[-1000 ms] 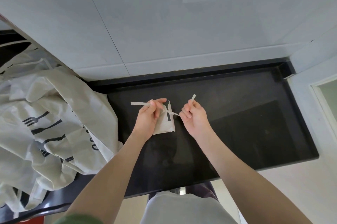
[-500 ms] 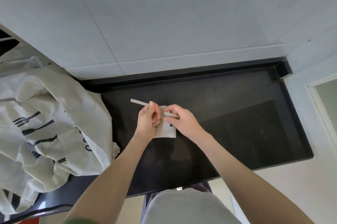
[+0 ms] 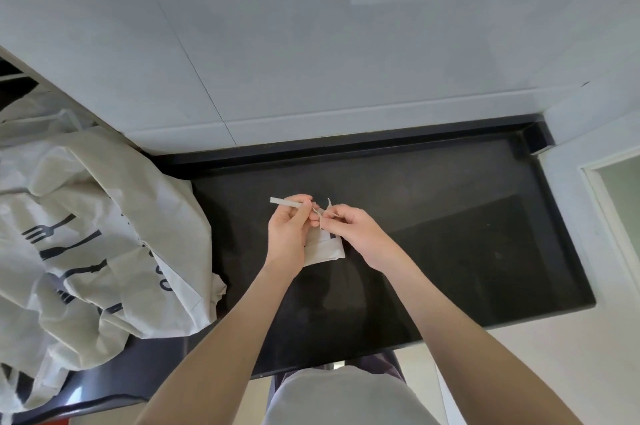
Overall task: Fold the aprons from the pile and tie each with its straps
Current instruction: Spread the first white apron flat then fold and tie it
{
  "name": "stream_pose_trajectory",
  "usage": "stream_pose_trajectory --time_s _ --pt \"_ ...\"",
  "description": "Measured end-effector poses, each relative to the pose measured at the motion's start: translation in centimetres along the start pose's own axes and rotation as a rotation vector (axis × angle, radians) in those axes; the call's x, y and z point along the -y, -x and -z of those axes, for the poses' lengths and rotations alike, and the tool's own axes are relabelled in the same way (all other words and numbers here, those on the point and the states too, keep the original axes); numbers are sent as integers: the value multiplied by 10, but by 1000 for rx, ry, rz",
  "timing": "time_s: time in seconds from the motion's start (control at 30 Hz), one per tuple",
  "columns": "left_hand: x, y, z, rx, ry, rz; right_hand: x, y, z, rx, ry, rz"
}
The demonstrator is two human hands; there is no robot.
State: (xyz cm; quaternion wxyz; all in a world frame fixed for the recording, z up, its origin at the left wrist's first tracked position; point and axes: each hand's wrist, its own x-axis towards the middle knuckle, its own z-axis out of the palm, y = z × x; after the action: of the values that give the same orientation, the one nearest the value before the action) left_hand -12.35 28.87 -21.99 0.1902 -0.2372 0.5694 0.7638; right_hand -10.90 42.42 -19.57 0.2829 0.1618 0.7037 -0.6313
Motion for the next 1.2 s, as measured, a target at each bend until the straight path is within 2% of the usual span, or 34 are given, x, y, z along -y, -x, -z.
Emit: stream_pose_trajectory --time_s 0.1,0.23,0.37,0.5,0.63,0.73,0.87,0.97,1.1,1.2 --pt "-1 3 -10 -237 -253 -41 -4 6 3 39 -108 17" --pt "-2 11 -15 -260 -337 -181 -9 8 4 24 -195 47" --pt "2 16 -12 -124 -562 -260 -11 8 0 -35 -270 61" --pt "6 14 -5 96 -915 -384 -12 8 0 -83 -288 62" --pt "8 8 2 225 -1033 -396 -11 5 3 -82 -284 45" --pt "7 5 1 186 -942 -318 -8 3 4 -113 -138 20" --pt "-1 11 0 243 -558 -96 -4 -2 5 -323 321 132" --pt "-7 10 2 282 -418 -18 -7 -2 8 -286 508 157" --pt "-10 7 8 227 -404 21 -19 -1 12 -224 619 133" --pt "-10 5 7 240 -529 -7 -25 -1 11 -179 682 182"
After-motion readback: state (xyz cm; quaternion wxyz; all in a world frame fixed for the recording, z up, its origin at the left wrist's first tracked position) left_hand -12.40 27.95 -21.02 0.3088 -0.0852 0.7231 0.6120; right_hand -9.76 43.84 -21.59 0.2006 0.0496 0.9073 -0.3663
